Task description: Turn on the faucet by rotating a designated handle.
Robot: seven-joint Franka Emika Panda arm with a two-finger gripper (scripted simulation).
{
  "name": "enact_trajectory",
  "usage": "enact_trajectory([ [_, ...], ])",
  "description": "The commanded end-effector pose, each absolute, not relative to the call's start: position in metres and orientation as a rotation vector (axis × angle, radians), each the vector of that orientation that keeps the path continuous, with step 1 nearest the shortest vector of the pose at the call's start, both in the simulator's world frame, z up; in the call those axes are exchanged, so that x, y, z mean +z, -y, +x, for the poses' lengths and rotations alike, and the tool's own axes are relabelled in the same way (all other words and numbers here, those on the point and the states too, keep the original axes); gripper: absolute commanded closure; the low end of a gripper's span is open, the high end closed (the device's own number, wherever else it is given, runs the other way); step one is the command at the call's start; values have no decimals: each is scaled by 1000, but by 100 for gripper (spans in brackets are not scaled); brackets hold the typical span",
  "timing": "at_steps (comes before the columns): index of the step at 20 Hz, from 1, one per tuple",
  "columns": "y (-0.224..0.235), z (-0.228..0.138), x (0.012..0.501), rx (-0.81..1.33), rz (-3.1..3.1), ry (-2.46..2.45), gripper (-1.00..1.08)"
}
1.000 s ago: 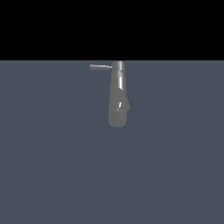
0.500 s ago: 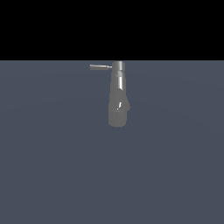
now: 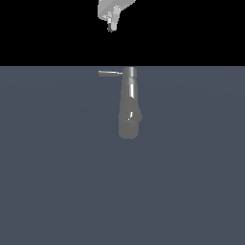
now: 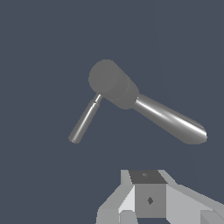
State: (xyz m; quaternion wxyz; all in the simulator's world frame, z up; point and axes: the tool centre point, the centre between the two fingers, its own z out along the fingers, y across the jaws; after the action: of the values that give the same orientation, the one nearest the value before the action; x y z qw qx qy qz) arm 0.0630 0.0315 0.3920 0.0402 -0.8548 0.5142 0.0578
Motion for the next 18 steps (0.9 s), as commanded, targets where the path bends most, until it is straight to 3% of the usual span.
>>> enact_trajectory([
  [1,-35,79,376,177,-2573,-1669,108],
  [18,-65,160,264,114,-2274,-2185,108],
])
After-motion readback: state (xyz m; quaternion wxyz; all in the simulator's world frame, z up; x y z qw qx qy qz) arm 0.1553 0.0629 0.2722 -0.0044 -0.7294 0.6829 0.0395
